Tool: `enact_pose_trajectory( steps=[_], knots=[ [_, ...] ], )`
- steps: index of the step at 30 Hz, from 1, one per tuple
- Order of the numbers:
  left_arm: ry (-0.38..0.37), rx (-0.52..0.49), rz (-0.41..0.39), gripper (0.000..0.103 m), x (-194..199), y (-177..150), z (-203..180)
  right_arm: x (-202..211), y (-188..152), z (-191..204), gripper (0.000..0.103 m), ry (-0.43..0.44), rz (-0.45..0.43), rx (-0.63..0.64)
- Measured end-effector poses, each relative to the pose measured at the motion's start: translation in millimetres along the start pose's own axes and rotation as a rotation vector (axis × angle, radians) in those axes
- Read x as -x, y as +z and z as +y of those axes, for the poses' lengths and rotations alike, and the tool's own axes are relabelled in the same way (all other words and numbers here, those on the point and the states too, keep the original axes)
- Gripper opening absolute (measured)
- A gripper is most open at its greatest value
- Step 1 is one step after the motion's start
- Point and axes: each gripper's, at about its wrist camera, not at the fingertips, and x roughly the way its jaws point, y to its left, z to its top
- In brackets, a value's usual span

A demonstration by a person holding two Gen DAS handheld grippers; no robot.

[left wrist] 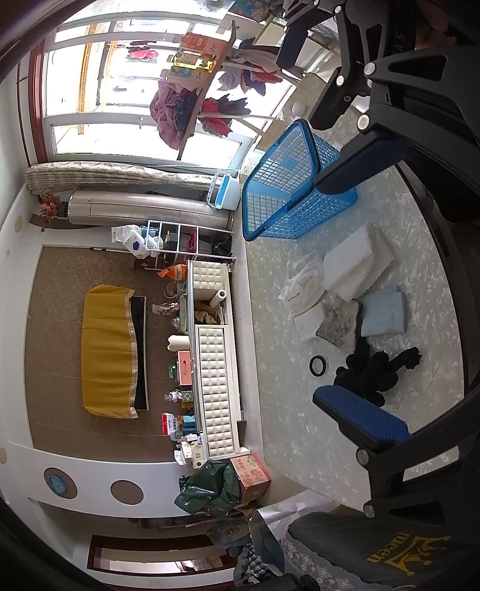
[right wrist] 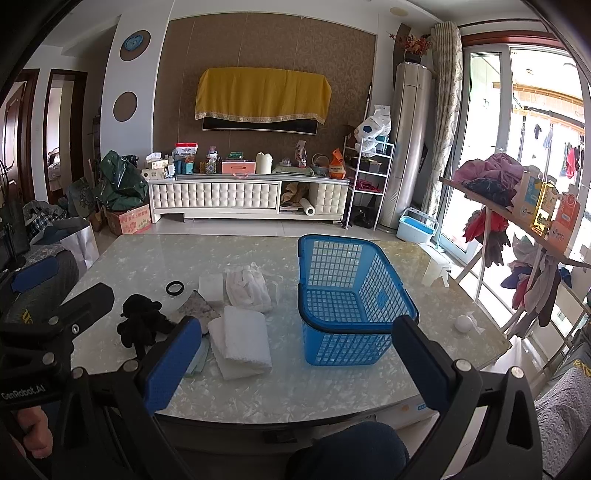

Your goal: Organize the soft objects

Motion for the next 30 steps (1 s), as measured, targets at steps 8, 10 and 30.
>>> enact_pose_trajectory(
  steps=[8, 10, 30],
  knots=[
    [-0.002, -0.002, -0.006, 0.103, 2, 0, 0, 1, -2, 1, 0.103, 0.001, -0.007, 0.0],
    [-0.004, 0.0, -0.006, 0.103, 2, 0, -1, 1, -2, 1, 0.103, 0.001, -0.007, 0.001],
    [0.029, -0.019, 0.031, 0.103, -10, 18, 3, -12, 16, 3, 0.103, 0.039, 0.012, 0.026]
  ],
)
